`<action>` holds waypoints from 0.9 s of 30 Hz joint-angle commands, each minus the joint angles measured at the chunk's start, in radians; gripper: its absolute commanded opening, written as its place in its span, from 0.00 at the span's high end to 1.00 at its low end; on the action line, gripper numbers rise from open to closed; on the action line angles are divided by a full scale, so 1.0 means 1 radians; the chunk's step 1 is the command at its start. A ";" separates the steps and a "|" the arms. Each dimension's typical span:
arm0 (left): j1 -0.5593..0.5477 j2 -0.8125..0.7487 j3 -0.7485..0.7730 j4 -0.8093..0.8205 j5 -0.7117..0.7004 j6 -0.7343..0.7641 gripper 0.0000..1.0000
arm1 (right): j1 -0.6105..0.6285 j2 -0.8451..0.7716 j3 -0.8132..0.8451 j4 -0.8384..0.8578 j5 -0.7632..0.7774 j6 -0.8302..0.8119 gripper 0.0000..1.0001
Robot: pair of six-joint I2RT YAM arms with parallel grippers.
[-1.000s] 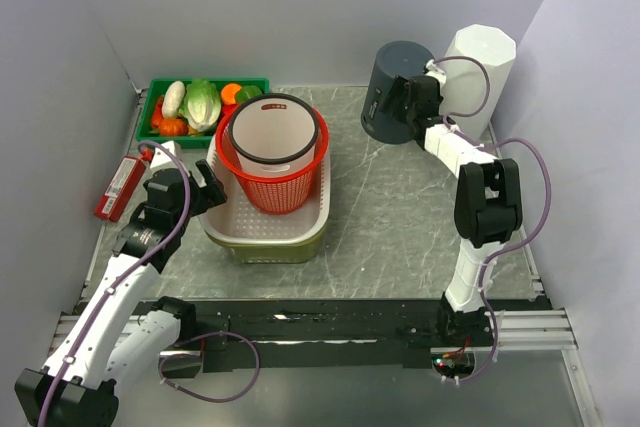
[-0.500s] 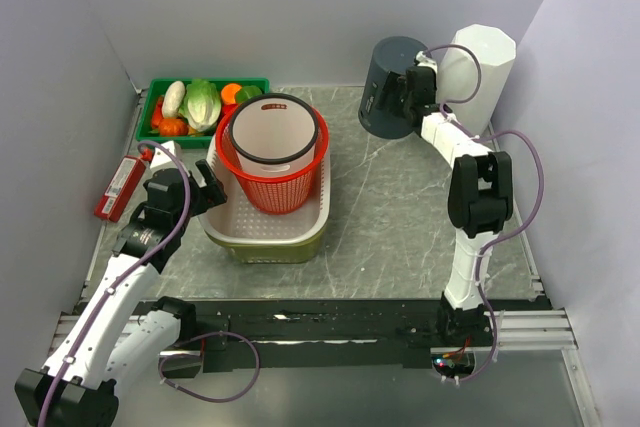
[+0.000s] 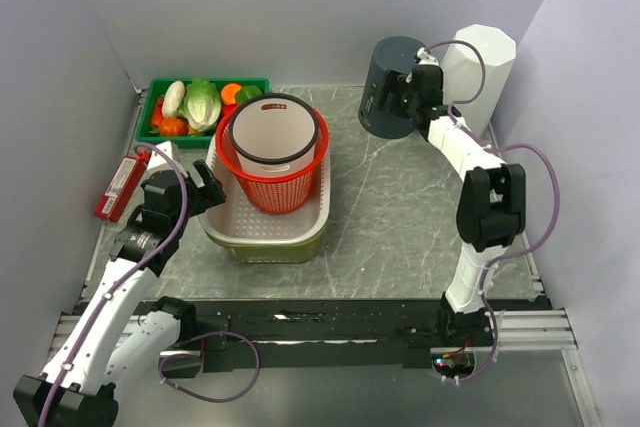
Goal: Turn the large container upside down
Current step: Pick up the container from the container.
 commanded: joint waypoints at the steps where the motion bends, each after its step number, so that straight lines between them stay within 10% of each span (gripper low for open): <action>1: -0.001 -0.027 0.010 0.035 -0.028 0.004 0.04 | 0.009 -0.144 -0.032 -0.018 -0.080 -0.002 0.00; 9: 0.001 -0.047 0.004 0.045 -0.030 0.006 0.04 | 0.021 -0.319 -0.117 -0.224 -0.146 0.214 0.00; 27: 0.002 -0.047 0.003 0.047 -0.032 0.006 0.04 | 0.277 -0.593 -0.304 -0.086 -0.248 0.391 0.06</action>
